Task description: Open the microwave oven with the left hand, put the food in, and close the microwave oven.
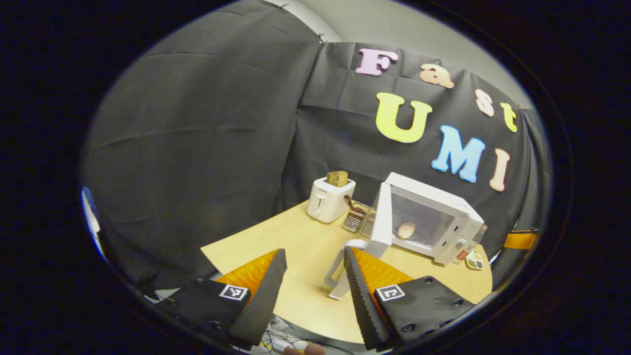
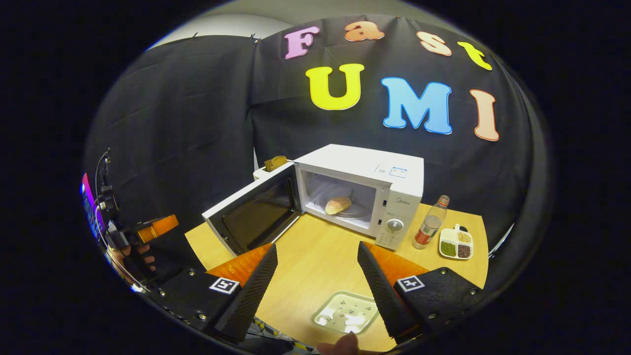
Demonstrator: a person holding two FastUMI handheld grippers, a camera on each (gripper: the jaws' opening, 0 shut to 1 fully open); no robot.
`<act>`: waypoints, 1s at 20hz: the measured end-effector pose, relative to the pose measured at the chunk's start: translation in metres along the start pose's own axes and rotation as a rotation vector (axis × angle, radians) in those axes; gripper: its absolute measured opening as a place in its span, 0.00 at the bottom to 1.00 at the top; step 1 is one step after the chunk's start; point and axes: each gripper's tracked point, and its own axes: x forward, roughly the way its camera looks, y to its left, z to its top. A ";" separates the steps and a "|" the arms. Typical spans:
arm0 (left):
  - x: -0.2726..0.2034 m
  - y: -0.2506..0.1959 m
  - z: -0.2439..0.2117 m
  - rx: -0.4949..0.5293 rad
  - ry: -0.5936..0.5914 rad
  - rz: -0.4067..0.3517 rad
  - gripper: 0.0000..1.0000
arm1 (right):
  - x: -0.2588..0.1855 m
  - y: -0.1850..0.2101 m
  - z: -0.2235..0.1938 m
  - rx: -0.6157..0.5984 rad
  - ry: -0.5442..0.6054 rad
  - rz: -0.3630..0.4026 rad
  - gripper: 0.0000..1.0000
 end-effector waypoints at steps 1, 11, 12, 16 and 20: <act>0.018 0.007 -0.003 -0.004 0.006 -0.009 0.74 | 0.006 0.010 0.004 0.018 0.012 0.000 1.00; 0.119 0.009 -0.036 -0.039 0.121 -0.154 0.84 | 0.031 0.075 0.034 -0.036 0.050 -0.029 1.00; 0.125 0.002 -0.037 -0.035 0.127 -0.172 0.86 | 0.033 0.078 0.029 -0.032 0.063 -0.028 1.00; 0.135 -0.014 -0.041 -0.014 0.118 -0.213 0.86 | 0.033 0.080 0.032 -0.042 0.082 -0.045 1.00; 0.135 -0.033 -0.039 0.002 0.106 -0.252 0.76 | 0.032 0.086 0.036 -0.049 0.087 -0.056 1.00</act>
